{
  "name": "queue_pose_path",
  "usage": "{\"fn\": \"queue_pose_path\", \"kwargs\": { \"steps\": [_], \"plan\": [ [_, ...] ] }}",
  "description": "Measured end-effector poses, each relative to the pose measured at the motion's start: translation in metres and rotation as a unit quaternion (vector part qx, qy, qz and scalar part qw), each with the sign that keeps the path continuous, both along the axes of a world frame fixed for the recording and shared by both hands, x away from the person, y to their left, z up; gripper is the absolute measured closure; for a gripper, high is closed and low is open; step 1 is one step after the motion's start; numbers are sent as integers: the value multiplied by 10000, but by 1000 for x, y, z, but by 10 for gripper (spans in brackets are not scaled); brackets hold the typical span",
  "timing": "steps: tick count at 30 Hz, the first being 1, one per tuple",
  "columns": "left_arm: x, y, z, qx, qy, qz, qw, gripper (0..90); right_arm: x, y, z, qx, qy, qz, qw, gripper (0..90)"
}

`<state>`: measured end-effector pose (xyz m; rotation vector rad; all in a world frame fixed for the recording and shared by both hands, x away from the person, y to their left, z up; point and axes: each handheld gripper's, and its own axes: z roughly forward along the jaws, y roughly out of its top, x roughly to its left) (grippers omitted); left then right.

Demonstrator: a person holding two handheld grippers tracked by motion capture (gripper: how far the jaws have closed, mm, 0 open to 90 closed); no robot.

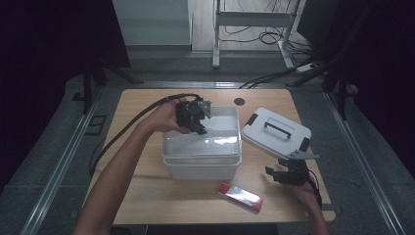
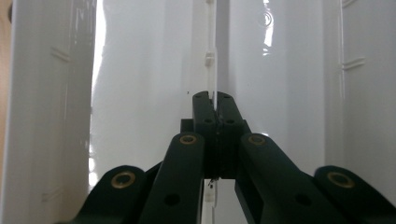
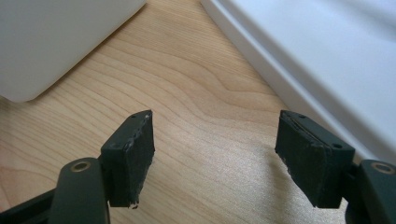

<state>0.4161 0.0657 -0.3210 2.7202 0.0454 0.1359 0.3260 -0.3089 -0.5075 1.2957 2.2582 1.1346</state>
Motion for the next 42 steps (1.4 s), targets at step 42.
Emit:
{"fn": "queue_pose_path", "kwargs": {
  "steps": [42],
  "plan": [
    [-11, 148, 52, -14, -351, 1525, 9877, 898, 1, -7, -1, 72, 37, -105, 9999, 277]
  ]
}}
